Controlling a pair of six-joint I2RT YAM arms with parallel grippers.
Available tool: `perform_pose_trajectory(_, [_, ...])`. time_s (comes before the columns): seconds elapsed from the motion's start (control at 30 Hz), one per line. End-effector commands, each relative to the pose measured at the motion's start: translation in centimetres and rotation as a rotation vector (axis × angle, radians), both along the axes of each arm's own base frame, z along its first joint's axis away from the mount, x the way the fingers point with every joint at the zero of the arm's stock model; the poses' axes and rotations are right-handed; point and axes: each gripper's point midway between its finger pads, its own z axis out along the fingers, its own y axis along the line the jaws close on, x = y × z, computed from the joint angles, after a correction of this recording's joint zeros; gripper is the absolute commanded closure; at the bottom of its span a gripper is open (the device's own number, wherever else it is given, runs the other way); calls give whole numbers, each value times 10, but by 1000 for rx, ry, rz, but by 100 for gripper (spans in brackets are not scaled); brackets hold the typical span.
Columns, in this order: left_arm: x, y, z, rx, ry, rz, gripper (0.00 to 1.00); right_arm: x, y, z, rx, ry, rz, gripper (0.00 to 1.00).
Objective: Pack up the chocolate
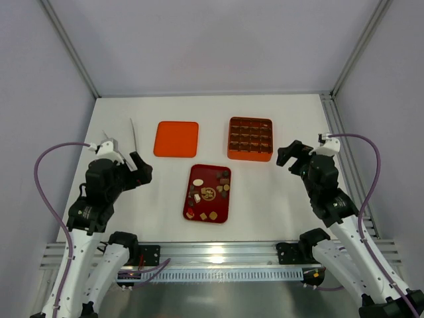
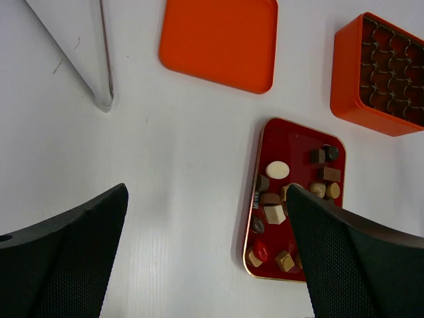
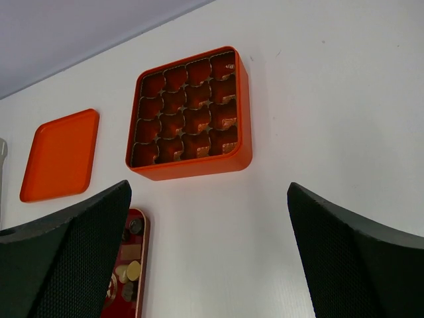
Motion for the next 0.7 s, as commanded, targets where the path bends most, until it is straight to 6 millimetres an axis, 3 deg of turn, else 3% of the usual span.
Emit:
perform_pose_trajectory(0.0, [8,2,10,-11,-52,20,0,3,-1,19,6,-40,-6,0])
perform_pose_trajectory(0.23, [9,4,10,-5,-50,31,0,1,0,16,-7,-30,10,0])
perform_pose_trajectory(0.37, [10,17,9,29,-44,99,0,1,6,14,-21,-20,51,0])
perform_pose_trajectory(0.47, [11,40,2,83,7,232,0,2,14,10,-27,-3,95,0])
perform_pose_trajectory(0.67, [24,55,-27,135,155,359,0,5,30,1,-29,23,186,0])
